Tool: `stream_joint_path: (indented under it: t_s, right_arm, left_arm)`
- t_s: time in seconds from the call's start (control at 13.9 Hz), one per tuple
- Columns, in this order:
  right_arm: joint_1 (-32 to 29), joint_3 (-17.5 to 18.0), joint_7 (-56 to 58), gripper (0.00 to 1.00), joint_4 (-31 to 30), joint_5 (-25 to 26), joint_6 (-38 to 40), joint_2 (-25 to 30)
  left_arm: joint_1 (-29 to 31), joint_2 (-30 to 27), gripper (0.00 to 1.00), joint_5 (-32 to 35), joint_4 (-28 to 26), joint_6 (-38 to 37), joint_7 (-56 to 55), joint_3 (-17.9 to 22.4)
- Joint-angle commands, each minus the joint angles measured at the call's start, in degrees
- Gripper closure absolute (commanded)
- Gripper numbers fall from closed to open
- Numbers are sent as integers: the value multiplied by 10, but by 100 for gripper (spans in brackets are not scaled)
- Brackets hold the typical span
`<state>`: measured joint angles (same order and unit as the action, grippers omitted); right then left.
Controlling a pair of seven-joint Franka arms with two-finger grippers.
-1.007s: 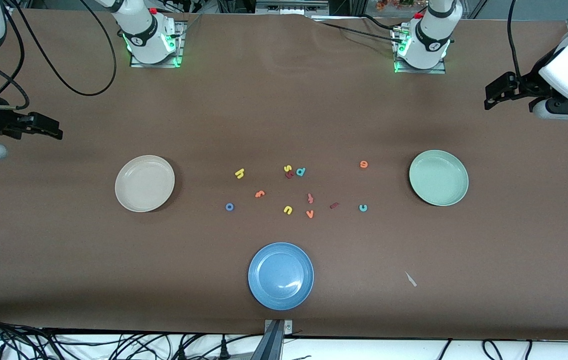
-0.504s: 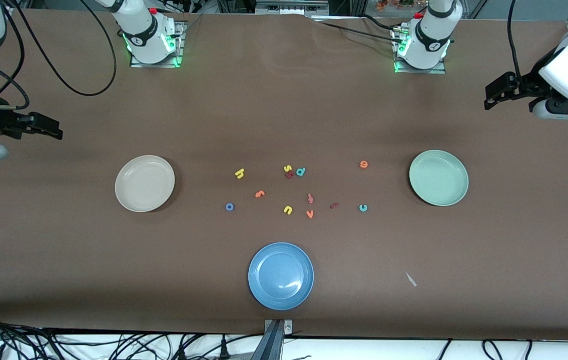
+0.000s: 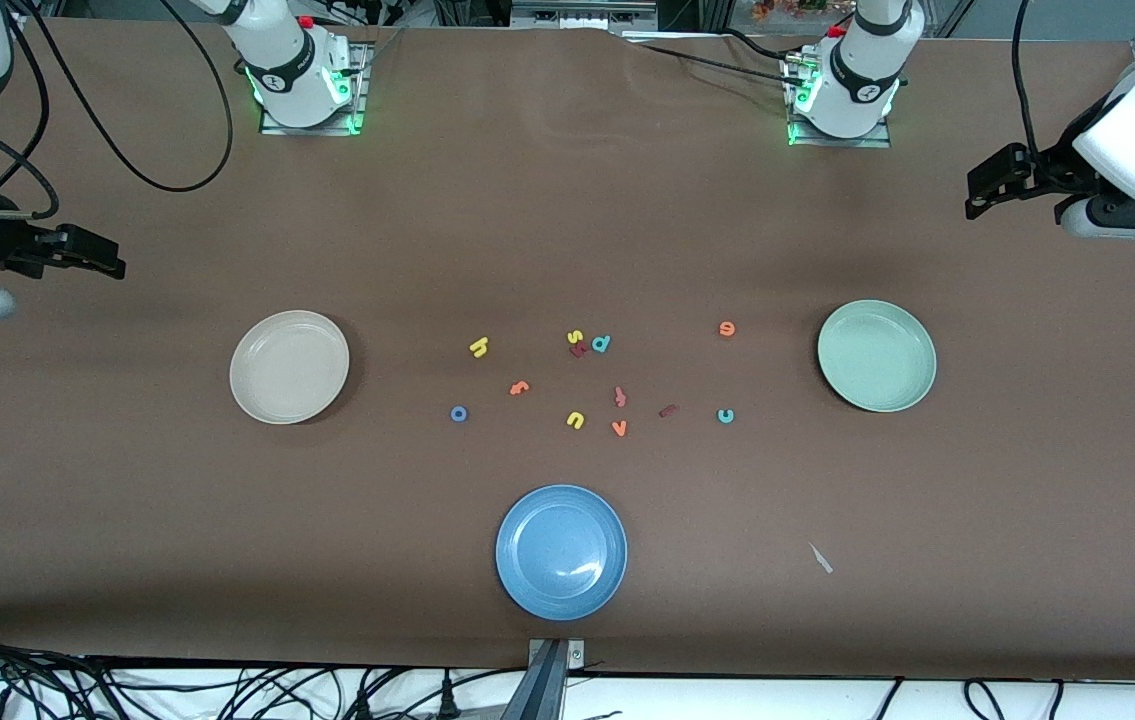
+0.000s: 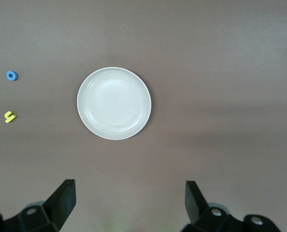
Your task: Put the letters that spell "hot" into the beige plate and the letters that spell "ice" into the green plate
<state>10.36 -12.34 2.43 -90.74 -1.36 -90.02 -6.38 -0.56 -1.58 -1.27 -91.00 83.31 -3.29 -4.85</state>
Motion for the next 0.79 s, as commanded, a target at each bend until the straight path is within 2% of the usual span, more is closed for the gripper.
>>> stream_joint_path:
  t_s: [0.0, 0.07, 0.22, 0.43, 0.65, 0.72]
  right_arm:
    - [4, 5, 6, 0, 14, 5, 10, -20]
    - [6, 6, 6, 0, 14, 3, 12, -41]
    - [26, 6, 0, 0, 12, 0, 14, -47]
    - [46, 7, -15, 0, 10, -2, 12, -71]
    - [62, 9, -157, 0, -8, -85, -27, -92]
    - [81, 10, -200, 0, -19, -89, -48, -93]
  left_arm:
    - [-11, 30, 0, 6, 18, -5, 4, -3]
    - [-22, 43, 0, 6, 18, -8, 5, -2]
    - [-33, 59, 0, 6, 18, -7, 4, -2]
    - [-50, 126, 0, -19, 47, -3, 14, -2]
    - [-73, 189, 0, -27, 79, 31, 50, -2]
    - [-78, 200, 0, -29, 79, 61, 74, -2]
